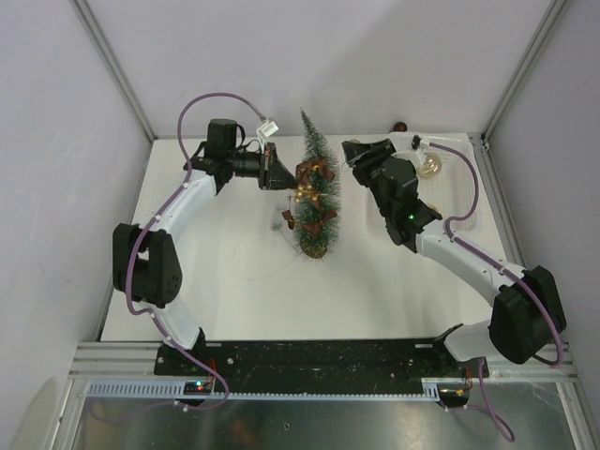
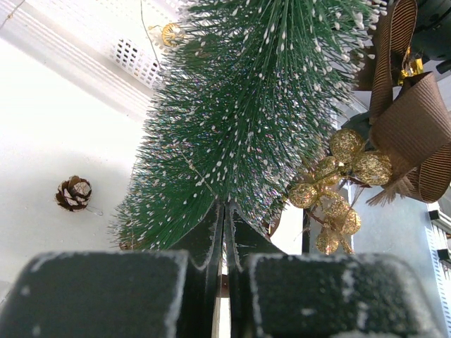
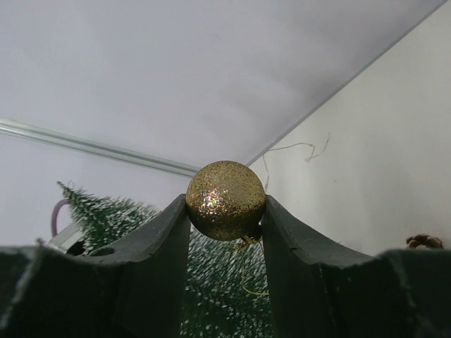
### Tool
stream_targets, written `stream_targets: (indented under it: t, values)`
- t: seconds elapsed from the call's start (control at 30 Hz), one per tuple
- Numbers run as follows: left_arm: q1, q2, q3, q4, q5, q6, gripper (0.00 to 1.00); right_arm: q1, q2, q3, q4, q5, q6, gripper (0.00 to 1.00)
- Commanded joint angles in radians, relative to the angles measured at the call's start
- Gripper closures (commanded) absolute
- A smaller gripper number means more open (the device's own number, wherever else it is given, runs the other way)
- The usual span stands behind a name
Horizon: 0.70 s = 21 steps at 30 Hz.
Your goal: Decorate the small christmas tree
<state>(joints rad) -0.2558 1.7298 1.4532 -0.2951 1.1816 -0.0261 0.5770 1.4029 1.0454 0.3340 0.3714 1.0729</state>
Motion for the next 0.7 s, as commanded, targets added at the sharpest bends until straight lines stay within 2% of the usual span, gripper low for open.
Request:
stream_targets:
  t: [0.0,0.2,0.47,0.67]
  values:
    - [-0.007,-0.045,0.003,0.017,0.018,0.009,0.97,0.004,-0.036,0.000,-0.036,-0.022,0.076,0.95]
    - [-0.007,-0.054,-0.001,0.017,0.017,0.012,0.97,0.005,-0.029,-0.002,-0.054,-0.037,0.099,0.96]
    - [-0.008,-0.063,-0.004,0.016,0.017,0.014,0.97,-0.022,-0.012,-0.001,0.058,0.018,0.026,0.96]
    - [-0.007,-0.058,-0.003,0.016,0.018,0.013,0.97,-0.049,0.012,0.006,0.073,0.029,0.026,0.96]
